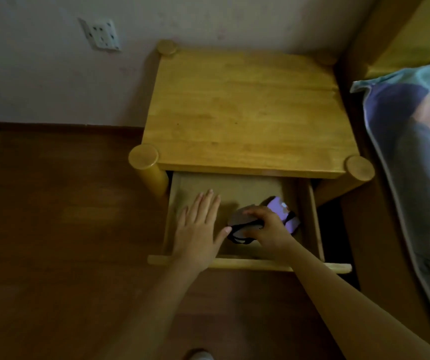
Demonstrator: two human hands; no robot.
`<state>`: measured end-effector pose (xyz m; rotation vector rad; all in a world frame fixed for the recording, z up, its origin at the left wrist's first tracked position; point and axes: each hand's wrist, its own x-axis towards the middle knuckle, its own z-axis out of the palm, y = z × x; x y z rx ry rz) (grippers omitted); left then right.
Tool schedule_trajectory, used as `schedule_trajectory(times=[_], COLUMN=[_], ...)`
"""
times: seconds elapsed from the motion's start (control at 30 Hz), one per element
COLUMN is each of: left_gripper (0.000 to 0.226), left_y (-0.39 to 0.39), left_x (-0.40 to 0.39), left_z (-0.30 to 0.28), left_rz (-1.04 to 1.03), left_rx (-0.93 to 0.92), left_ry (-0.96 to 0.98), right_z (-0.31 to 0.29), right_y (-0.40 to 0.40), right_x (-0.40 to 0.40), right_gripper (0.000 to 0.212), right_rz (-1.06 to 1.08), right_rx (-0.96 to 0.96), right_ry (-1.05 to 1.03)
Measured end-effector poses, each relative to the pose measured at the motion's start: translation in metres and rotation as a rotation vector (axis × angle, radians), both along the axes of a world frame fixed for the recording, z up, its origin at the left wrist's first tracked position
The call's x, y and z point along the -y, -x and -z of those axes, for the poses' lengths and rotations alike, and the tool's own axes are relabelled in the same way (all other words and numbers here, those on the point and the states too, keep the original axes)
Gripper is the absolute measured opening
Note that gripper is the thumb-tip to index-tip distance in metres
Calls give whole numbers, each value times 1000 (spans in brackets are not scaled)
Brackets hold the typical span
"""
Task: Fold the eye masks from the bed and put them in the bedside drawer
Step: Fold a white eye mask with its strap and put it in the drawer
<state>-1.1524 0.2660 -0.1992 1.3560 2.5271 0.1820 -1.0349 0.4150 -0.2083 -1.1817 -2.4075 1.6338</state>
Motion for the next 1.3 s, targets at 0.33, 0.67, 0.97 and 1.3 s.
schedule_trajectory(times=[0.33,0.67,0.97,1.3], left_gripper=[73,69,68,76], left_y=[1,0,1,-1], left_x=[1,1,-8,-54], left_z=[10,10,-16,-232], left_rz=[-52,-64,26,193], left_rx=[15,-5,-152,-279], left_ry=[-114,-125,-8,-103], right_z=[38,45,-29,-252], right_y=[21,18,6,-35], right_x=[6,6,-2,-47], right_gripper=[63,70,40,54], right_rz=[-305,-499,-286,-277], right_rx=[134,415,89,-1], right_ry=[70,-159,-365,-727])
